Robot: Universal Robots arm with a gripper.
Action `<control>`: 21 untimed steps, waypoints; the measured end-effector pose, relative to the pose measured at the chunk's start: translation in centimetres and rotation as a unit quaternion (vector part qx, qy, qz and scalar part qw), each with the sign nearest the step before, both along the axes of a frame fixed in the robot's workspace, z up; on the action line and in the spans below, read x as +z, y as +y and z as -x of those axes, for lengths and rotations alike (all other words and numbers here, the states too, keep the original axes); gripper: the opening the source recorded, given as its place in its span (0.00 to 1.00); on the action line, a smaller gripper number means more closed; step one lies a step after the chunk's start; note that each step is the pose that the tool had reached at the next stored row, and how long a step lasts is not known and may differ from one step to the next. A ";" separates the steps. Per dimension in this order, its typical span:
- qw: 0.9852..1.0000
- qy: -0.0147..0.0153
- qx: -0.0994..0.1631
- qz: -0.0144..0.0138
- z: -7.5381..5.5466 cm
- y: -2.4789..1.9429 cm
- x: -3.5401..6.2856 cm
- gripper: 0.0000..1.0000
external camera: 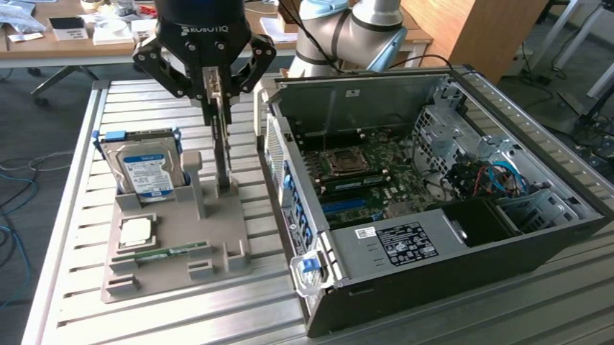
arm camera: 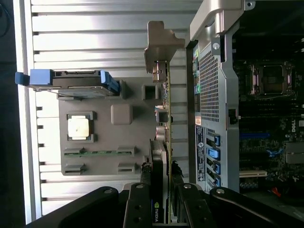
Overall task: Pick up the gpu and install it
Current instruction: 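Pick up the gpu and move the gpu toward the slot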
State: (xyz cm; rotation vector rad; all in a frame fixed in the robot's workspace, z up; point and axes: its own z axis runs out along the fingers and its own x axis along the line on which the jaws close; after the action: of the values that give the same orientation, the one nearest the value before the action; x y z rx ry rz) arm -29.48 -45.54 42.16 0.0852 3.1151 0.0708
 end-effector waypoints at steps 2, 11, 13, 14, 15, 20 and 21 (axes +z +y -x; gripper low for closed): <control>1.000 0.000 0.000 0.000 0.0 0.00 0.00 0.27; 1.000 0.000 0.000 0.000 0.0 0.00 0.64 0.27; 1.000 0.000 0.000 0.000 0.0 0.00 0.93 0.27; 1.000 0.000 0.000 0.000 0.0 0.00 1.09 0.27; 1.000 0.000 0.000 0.000 0.0 0.00 1.23 0.27; 1.000 0.000 0.000 0.000 0.0 0.00 1.66 0.27; 1.000 0.000 0.000 0.000 0.0 0.00 1.66 0.27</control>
State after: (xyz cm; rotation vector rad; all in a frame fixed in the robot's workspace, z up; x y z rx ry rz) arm -29.45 -45.54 43.83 0.0853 3.1151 0.0710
